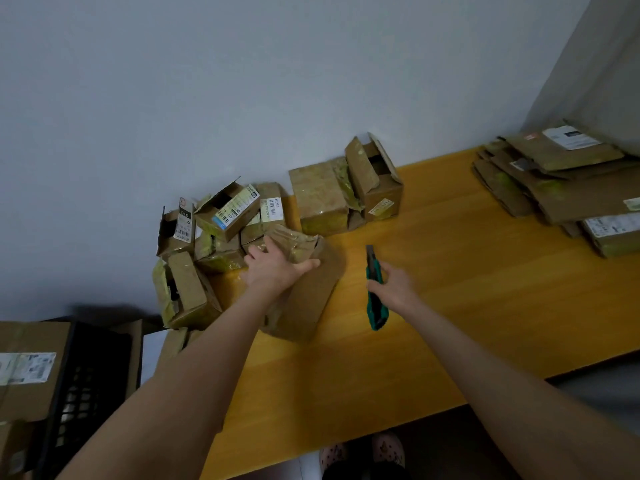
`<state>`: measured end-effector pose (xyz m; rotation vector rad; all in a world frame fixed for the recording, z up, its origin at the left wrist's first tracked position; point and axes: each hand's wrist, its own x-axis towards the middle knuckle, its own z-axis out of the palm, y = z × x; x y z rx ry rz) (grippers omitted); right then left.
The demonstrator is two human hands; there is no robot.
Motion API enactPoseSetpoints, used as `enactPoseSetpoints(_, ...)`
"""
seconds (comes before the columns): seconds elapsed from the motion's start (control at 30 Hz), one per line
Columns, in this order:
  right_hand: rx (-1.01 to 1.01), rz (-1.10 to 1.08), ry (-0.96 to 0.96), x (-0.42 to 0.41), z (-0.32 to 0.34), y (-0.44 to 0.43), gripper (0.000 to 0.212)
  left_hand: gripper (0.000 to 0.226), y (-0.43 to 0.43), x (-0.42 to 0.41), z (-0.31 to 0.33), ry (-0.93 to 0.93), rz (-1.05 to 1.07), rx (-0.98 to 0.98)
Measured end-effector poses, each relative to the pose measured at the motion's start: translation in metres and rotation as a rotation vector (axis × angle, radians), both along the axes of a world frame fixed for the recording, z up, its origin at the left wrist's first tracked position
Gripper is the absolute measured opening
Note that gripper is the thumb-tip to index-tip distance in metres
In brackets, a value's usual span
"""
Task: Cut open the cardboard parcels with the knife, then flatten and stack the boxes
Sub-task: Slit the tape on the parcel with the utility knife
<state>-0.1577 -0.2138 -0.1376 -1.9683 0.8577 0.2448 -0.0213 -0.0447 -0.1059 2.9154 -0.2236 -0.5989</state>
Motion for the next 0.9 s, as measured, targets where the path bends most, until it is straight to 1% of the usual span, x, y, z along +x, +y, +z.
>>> enactPoseSetpoints(0.1, -0.059, 0.019, 0.164, -0.003, -0.039, 0.007, 0.052, 0.116, 0.004, -0.001, -0.010, 0.128, -0.002, -0.104)
enactPoseSetpoints(0.17, -0.088, 0.009, 0.237, -0.004, -0.058, 0.007, 0.054, 0.110, 0.012, -0.002, -0.020, 0.217, -0.007, -0.169)
enactPoseSetpoints(0.23, -0.141, 0.026, 0.286, -0.002, -0.069, 0.005, 0.059, 0.106, 0.022, -0.001, -0.028, 0.260, -0.032, -0.217)
enactPoseSetpoints(0.3, -0.199, 0.041, 0.322, 0.002, -0.077, 0.002, 0.062, 0.103, 0.028, -0.001, -0.031, 0.301, -0.051, -0.262)
enactPoseSetpoints(0.37, -0.221, 0.024, 0.318, 0.007, -0.079, 0.001, 0.064, 0.103, 0.030, -0.005, -0.033, 0.336, -0.045, -0.314)
enactPoseSetpoints(0.4, -0.238, 0.020, 0.315, 0.010, -0.076, 0.001, 0.063, 0.103, 0.029, -0.009, -0.034, 0.343, -0.033, -0.338)
enactPoseSetpoints(0.47, -0.353, 0.046, 0.305, 0.017, -0.064, 0.000, 0.057, 0.103, 0.025, -0.019, -0.037, 0.331, -0.011, -0.353)
enactPoseSetpoints(0.5, -0.401, 0.068, 0.280, 0.021, -0.054, 0.002, 0.054, 0.104, 0.022, -0.024, -0.038, 0.315, -0.005, -0.340)
enactPoseSetpoints(0.53, -0.398, 0.088, 0.231, 0.027, -0.043, 0.004, 0.055, 0.105, 0.020, -0.028, -0.039, 0.293, -0.001, -0.319)
enactPoseSetpoints(0.6, -0.237, 0.114, 0.151, 0.041, -0.018, 0.015, 0.067, 0.107, 0.016, -0.033, -0.037, 0.238, -0.001, -0.278)
enactPoseSetpoints(0.63, -0.153, 0.138, 0.145, 0.046, -0.007, 0.023, 0.069, 0.107, 0.015, -0.035, -0.035, 0.192, -0.024, -0.245)
enactPoseSetpoints(0.67, -0.114, 0.194, 0.158, 0.049, 0.001, 0.032, 0.065, 0.107, 0.014, -0.037, -0.032, 0.129, -0.071, -0.194)
enactPoseSetpoints(0.7, -0.117, 0.247, 0.179, 0.051, 0.004, 0.039, 0.057, 0.106, 0.013, -0.039, -0.029, 0.056, -0.134, -0.130)
enactPoseSetpoints(0.77, -0.197, 0.290, 0.205, 0.051, 0.003, 0.049, 0.041, 0.104, 0.009, -0.038, -0.025, -0.035, -0.230, -0.005)
enactPoseSetpoints(0.83, -0.299, 0.279, 0.190, 0.051, 0.000, 0.054, 0.037, 0.106, 0.004, -0.039, -0.021, -0.038, -0.240, 0.095)
enactPoseSetpoints(0.9, -0.344, 0.251, 0.172, 0.051, 0.000, 0.055, 0.037, 0.108, -0.003, -0.040, -0.020, -0.046, -0.223, 0.162)
